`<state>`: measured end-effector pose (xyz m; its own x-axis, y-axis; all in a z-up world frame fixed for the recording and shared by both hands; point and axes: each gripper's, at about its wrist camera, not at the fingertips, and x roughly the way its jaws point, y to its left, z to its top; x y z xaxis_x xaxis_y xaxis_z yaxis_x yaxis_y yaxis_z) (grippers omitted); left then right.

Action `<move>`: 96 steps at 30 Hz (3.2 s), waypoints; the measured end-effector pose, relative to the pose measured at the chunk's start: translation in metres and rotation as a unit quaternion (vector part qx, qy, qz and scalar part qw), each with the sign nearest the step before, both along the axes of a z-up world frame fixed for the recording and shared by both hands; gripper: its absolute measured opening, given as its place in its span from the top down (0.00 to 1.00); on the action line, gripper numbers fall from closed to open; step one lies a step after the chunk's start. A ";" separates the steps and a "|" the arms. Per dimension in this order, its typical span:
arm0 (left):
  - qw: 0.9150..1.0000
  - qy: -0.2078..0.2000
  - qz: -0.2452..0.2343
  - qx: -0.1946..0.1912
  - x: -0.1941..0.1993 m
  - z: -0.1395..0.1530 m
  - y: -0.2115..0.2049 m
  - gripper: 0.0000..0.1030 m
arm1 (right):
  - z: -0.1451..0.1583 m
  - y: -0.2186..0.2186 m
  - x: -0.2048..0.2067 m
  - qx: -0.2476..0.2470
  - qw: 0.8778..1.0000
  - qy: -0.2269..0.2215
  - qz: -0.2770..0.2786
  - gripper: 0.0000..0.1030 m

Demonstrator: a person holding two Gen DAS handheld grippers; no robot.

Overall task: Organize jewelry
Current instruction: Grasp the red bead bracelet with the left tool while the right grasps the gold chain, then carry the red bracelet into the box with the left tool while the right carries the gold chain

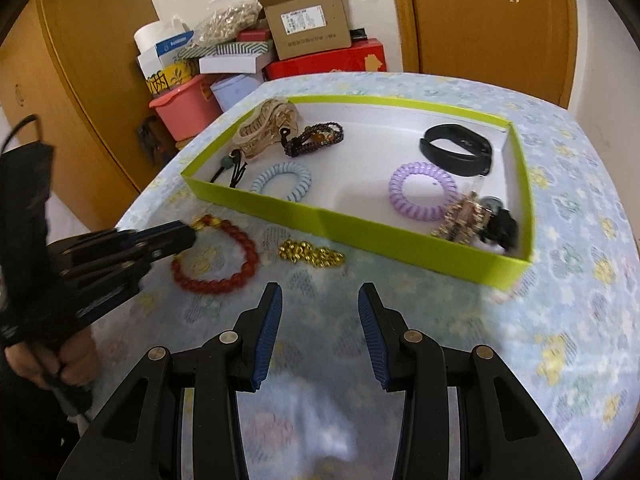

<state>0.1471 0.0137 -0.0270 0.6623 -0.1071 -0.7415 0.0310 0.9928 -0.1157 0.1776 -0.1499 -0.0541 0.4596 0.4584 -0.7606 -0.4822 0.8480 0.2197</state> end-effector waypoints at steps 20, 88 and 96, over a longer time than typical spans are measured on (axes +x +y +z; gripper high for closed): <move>0.999 -0.012 0.032 -0.036 -0.024 0.000 0.043 0.91 | -0.006 0.060 0.007 -0.092 0.994 -0.055 0.008 0.77; 0.992 -0.104 -0.061 -0.021 0.023 0.115 -0.032 0.91 | 0.087 -0.033 0.006 0.037 0.994 -0.105 -0.024 0.92; 0.994 -0.090 -0.066 -0.020 0.055 0.107 -0.036 0.91 | 0.075 -0.036 0.035 0.038 0.995 -0.087 -0.033 0.92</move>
